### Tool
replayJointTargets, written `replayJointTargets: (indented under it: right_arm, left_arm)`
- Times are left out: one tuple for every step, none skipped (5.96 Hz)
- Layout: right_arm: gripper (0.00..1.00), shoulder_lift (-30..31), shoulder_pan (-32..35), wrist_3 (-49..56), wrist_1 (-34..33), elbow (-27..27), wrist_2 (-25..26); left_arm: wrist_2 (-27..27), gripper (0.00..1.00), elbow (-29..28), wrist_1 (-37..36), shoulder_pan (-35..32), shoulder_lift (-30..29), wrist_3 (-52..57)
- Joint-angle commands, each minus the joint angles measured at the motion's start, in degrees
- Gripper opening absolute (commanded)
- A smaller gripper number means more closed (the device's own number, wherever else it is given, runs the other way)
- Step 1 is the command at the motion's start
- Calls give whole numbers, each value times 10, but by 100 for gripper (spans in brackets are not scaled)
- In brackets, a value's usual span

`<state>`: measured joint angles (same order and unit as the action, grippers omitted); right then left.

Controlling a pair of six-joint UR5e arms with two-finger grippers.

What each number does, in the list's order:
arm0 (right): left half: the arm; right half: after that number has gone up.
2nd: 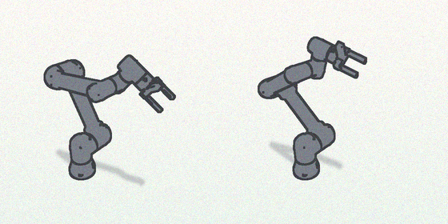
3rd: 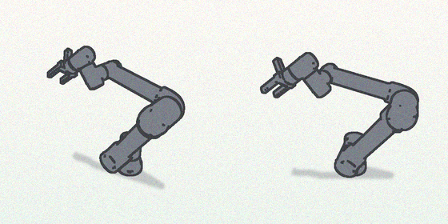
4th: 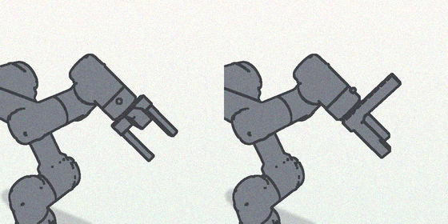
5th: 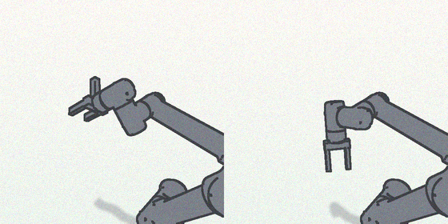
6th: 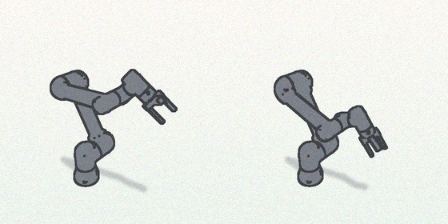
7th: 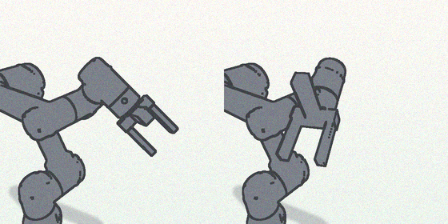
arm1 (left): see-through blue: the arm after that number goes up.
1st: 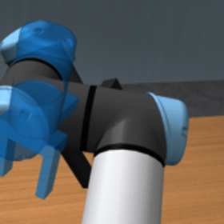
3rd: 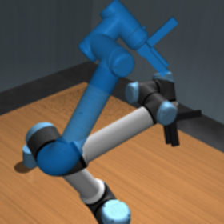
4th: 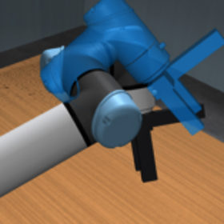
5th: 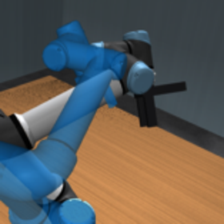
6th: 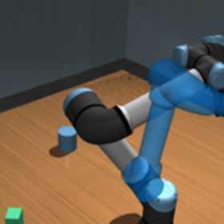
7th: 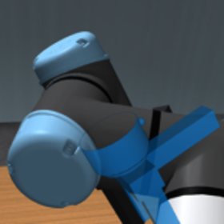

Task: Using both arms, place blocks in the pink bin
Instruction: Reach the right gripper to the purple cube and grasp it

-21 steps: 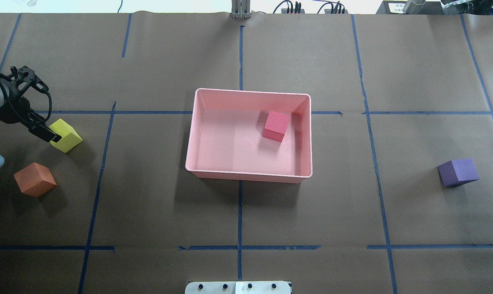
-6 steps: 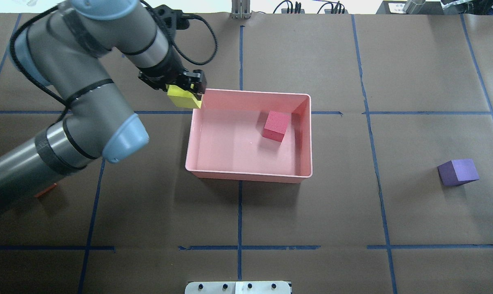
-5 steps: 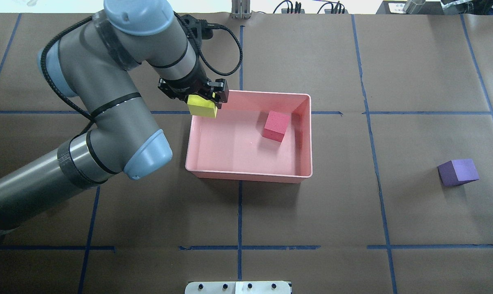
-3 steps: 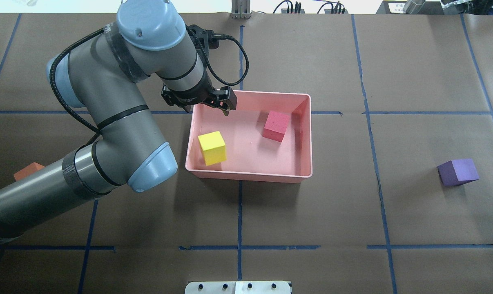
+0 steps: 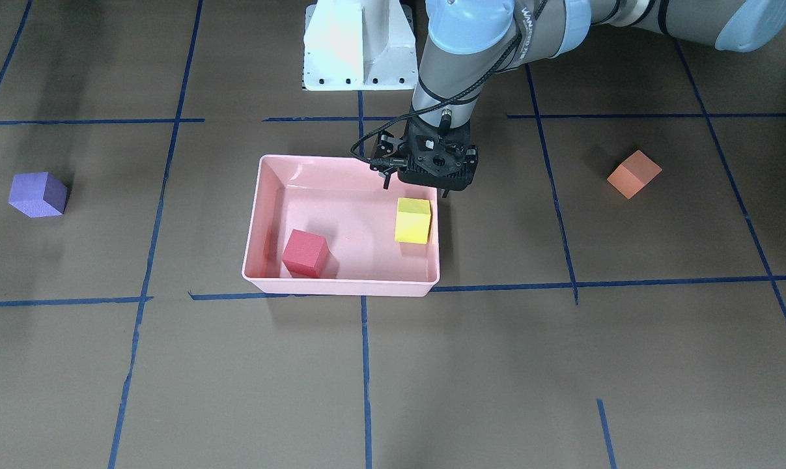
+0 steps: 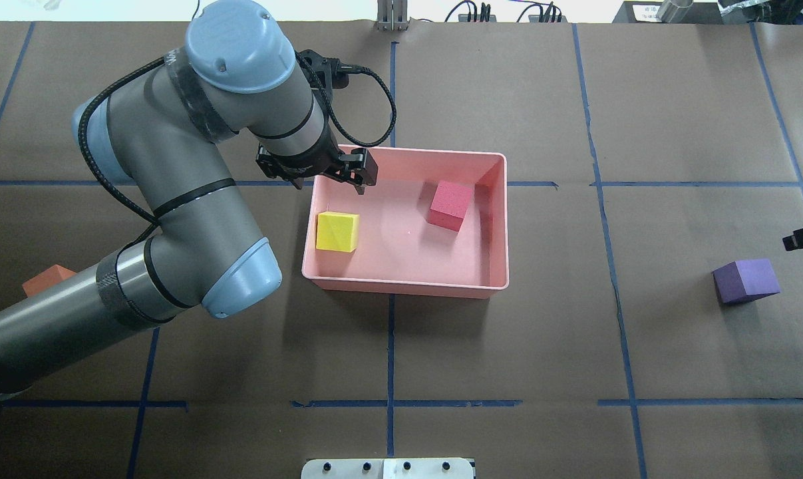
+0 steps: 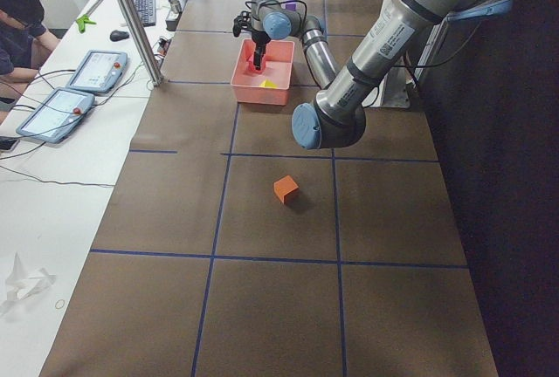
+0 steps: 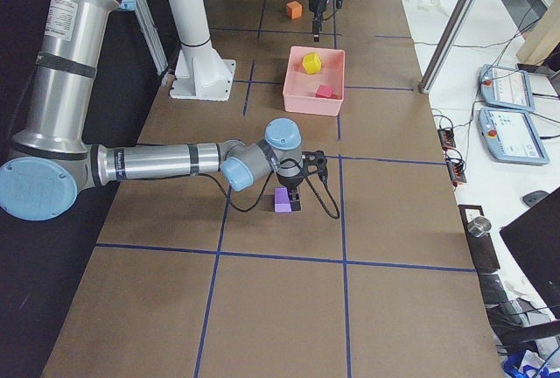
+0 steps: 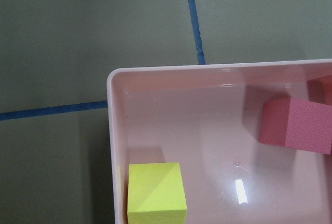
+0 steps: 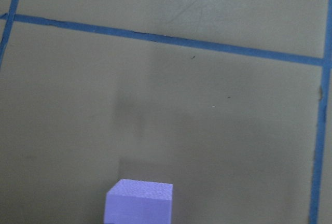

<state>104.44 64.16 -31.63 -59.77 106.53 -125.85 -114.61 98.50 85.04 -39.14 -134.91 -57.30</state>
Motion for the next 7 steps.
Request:
replayJointTargets:
  right_arm:
    - [100, 1, -72, -48, 23, -6, 45]
    - [100, -2, -86, -48, 23, -18, 49]
    - [100, -2, -92, -48, 24, -26, 49]
    - [100, -2, -102, -47, 24, -36, 51]
    - [100, -4, -110, -46, 24, -48, 54]
    - [100, -6, -116, -46, 24, -54, 54]
    - [99, -7, -122, -46, 23, -61, 54]
  left_arm:
    - [0, 100, 4, 0, 0, 4, 1]
    - [0, 100, 4, 0, 0, 4, 1]
    - [0, 100, 4, 0, 0, 4, 1]
    - [0, 100, 4, 0, 0, 4, 1]
    - [0, 100, 4, 0, 0, 4, 1]
    - [0, 100, 6, 0, 0, 4, 2]
    - [0, 100, 7, 0, 0, 4, 2]
